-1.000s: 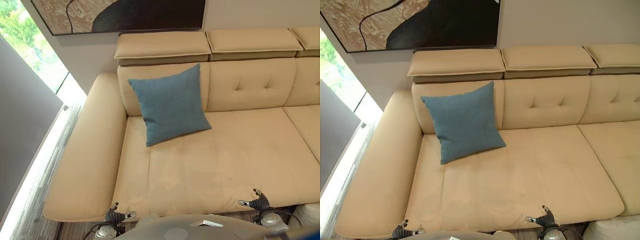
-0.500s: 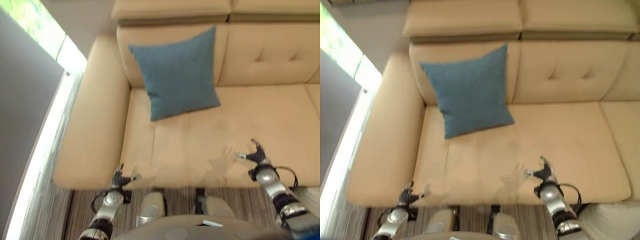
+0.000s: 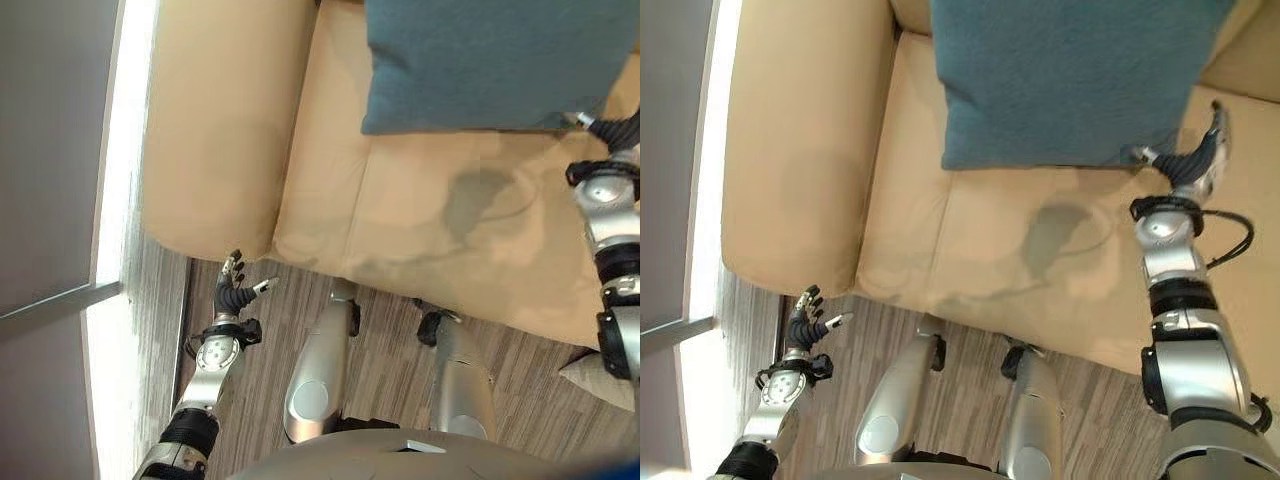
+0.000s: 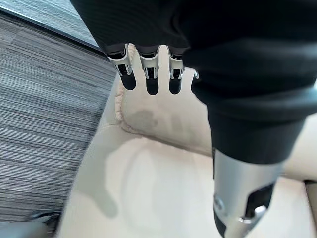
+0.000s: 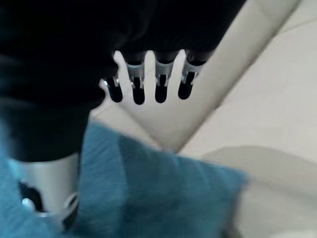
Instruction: Pick up all the scattered cushions and arrange them neatly on the sofa.
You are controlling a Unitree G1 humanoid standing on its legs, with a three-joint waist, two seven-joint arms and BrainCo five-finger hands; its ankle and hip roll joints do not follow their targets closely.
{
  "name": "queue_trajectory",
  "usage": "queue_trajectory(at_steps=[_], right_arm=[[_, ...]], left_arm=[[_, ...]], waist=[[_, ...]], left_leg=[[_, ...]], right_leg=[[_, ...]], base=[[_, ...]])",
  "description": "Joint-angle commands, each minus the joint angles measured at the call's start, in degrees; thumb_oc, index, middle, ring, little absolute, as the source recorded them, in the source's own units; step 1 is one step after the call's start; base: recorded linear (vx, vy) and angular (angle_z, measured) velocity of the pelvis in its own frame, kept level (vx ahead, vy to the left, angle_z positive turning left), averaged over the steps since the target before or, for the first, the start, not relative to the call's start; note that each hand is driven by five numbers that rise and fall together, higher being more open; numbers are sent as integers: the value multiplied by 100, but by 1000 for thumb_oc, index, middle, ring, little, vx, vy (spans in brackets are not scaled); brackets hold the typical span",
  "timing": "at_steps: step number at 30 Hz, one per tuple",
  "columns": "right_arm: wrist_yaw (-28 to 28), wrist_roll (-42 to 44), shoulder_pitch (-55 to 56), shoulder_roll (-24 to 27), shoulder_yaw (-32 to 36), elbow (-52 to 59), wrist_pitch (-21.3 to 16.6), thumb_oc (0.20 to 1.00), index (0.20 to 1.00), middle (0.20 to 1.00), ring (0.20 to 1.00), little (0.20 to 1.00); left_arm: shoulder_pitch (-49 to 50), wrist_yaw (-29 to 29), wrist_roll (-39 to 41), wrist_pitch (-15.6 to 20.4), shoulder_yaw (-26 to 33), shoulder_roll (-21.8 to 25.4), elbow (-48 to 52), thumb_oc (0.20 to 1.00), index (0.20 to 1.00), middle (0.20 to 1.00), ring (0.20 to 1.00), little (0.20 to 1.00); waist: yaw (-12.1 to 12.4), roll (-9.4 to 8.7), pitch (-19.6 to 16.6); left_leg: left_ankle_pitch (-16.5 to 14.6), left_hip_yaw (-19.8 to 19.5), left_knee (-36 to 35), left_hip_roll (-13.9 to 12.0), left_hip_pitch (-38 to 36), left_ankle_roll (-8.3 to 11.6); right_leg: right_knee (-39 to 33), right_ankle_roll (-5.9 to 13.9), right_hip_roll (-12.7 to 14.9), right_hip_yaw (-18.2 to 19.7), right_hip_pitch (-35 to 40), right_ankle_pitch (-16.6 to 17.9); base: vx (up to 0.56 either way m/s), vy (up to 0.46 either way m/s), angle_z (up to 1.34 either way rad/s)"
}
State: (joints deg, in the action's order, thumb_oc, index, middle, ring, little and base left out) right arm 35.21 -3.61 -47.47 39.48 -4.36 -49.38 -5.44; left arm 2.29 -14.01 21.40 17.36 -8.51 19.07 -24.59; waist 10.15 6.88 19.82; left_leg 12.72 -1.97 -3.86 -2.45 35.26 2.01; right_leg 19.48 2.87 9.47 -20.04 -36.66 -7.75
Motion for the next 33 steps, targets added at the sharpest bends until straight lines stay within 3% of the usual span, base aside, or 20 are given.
queue_trajectory(at_steps=[1,5,6,7,9,10,12,15,16,18,19,20,21,23,24,26,27,29,30,33], right_arm=[[483,-67,179,487,-394,-136,-169,1000,1000,1000,1000,1000],[325,193,-209,789,-637,-417,-276,1000,1000,1000,1000,1000],[193,430,-324,895,-724,-471,-369,542,542,542,542,542],[118,508,-368,945,-792,-459,-418,200,200,200,200,200],[69,635,-356,888,-836,-306,-491,200,200,200,200,200],[108,706,-461,413,-948,-78,-527,200,200,200,200,200],[207,683,-780,275,-1021,-303,-481,200,200,200,200,200],[164,759,-863,37,-1105,-513,-472,200,200,200,200,200],[143,806,-867,4,-1103,-549,-463,200,200,200,200,200],[128,879,-835,-122,-1083,-604,-470,200,200,200,200,200],[120,917,-815,-200,-1081,-611,-475,200,200,200,200,200],[105,924,-780,-298,-1076,-596,-466,200,200,200,200,200],[84,901,-756,-371,-1090,-560,-455,200,200,200,200,200],[73,912,-727,-442,-1058,-531,-449,200,200,200,200,200],[75,916,-714,-540,-1064,-519,-443,200,200,200,200,200],[81,890,-670,-640,-1057,-458,-428,200,200,200,200,200],[90,864,-640,-703,-1039,-412,-421,200,200,200,200,200],[74,757,-580,-856,-1087,-357,-398,200,200,200,200,200],[69,729,-582,-891,-1097,-324,-382,200,200,200,200,200],[80,709,-587,-1011,-1096,-302,-348,200,200,200,200,200]], left_arm=[[59,34,128,319,-42,169,-30,1000,1000,1000,1000,1000],[48,124,185,349,-109,162,79,1000,1000,1000,1000,1000],[53,169,202,348,-143,178,117,1000,1000,1000,1000,1000],[62,196,230,345,-148,170,138,1000,1000,1000,1000,1000],[85,226,255,323,-162,127,166,1000,1000,1000,1000,1000],[-869,-75,173,112,-401,-14,-703,1000,1000,1000,1000,1000],[-1066,-82,246,125,-453,-24,-1083,1000,1000,1000,1000,1000],[-1078,-58,285,100,-537,-75,-1152,1000,1000,1000,1000,1000],[-1075,-43,314,97,-533,-69,-1150,1000,1000,1000,1000,1000],[-1077,-35,365,93,-512,-45,-1151,1000,1000,1000,1000,1000],[-1061,-38,403,84,-498,-46,-1178,1000,1000,1000,1000,1000],[-1070,-31,441,77,-474,-33,-1197,1000,1000,1000,1000,1000],[-1073,-25,493,73,-433,-29,-1226,1000,1000,1000,1000,1000],[-1104,-15,524,74,-406,-3,-1226,1000,1000,1000,1000,1000],[-1117,-25,543,78,-390,6,-1227,1000,1000,1000,1000,1000],[-1137,-50,568,80,-358,9,-1229,1000,1000,1000,1000,1000],[-1170,-63,574,85,-355,15,-1243,1000,1000,1000,1000,1000],[-1316,-122,572,86,-323,15,-1330,1000,1000,1000,1000,1000],[-1386,-140,568,93,-322,17,-1363,1000,1000,1000,1000,1000],[-1584,-229,559,89,-308,55,-1448,1000,1000,1000,1000,1000]], waist=[[47,-206,-844],[145,-188,-974],[199,-205,-1008],[206,-218,-1040],[202,-241,-1092],[-1,-290,-1134],[-25,-327,-1203],[-51,-360,-1288],[-58,-353,-1258],[-67,-352,-1270],[-74,-368,-1321],[-70,-355,-1273],[-82,-366,-1311],[-80,-353,-1264],[-83,-350,-1296],[-85,-345,-1294],[-89,-337,-1253],[-113,-342,-1296],[-122,-333,-1247],[-154,-324,-1255]], left_leg=[[-710,115,-114,-215,-82,688],[-680,59,-114,-199,201,688],[-664,49,-114,-183,278,700],[-662,42,-114,-184,318,703],[-671,35,-114,-182,364,701],[-684,69,-114,-200,346,715],[-700,32,-114,-178,342,715],[-708,-12,-114,-159,353,723],[-553,-5,-114,-132,421,687],[-558,-21,-114,-123,422,688],[-704,-41,-114,-139,354,722],[-558,-22,-114,-126,403,696],[-710,-44,-114,-151,333,725],[-556,-19,-114,-130,394,692],[-708,-53,-114,-147,328,719],[-700,-56,-114,-150,337,718],[-551,-33,-114,-129,404,684],[-693,-54,-114,-148,361,717],[-540,-43,-114,-126,430,688],[-534,-49,-114,-125,458,685]], right_leg=[[-1442,632,-60,12,72,719],[-1285,650,-30,58,-334,683],[-1260,660,-12,58,-432,674],[-1233,665,-3,69,-498,673],[-1219,668,3,80,-541,660],[-1213,671,-32,118,-569,677],[-1269,669,-43,117,-517,681],[-1297,666,-43,90,-490,690],[-1306,615,-14,19,-546,866],[-1322,621,-12,13,-537,879],[-1337,678,-42,76,-472,733],[-1354,631,-16,9,-515,896],[-1351,687,-42,87,-456,743],[-1333,632,-8,25,-519,901],[-1336,681,-35,103,-459,744],[-1327,680,-34,106,-477,744],[-1324,625,-6,40,-544,904],[-1331,673,-30,113,-496,751],[-1328,618,-1,44,-558,909],[-1324,619,9,53,-602,928]], base=[[-5,35,19],[0,10,2],[13,-2,4],[18,-11,7],[32,5,5],[50,26,1],[51,-12,-6],[-1,-26,-8],[-78,27,6],[6,3,8],[7,9,5],[86,-13,2],[0,0,0],[-6,8,-2],[-10,17,-3],[-8,10,-1],[-87,37,0],[0,0,0],[0,0,0],[-29,11,0]])
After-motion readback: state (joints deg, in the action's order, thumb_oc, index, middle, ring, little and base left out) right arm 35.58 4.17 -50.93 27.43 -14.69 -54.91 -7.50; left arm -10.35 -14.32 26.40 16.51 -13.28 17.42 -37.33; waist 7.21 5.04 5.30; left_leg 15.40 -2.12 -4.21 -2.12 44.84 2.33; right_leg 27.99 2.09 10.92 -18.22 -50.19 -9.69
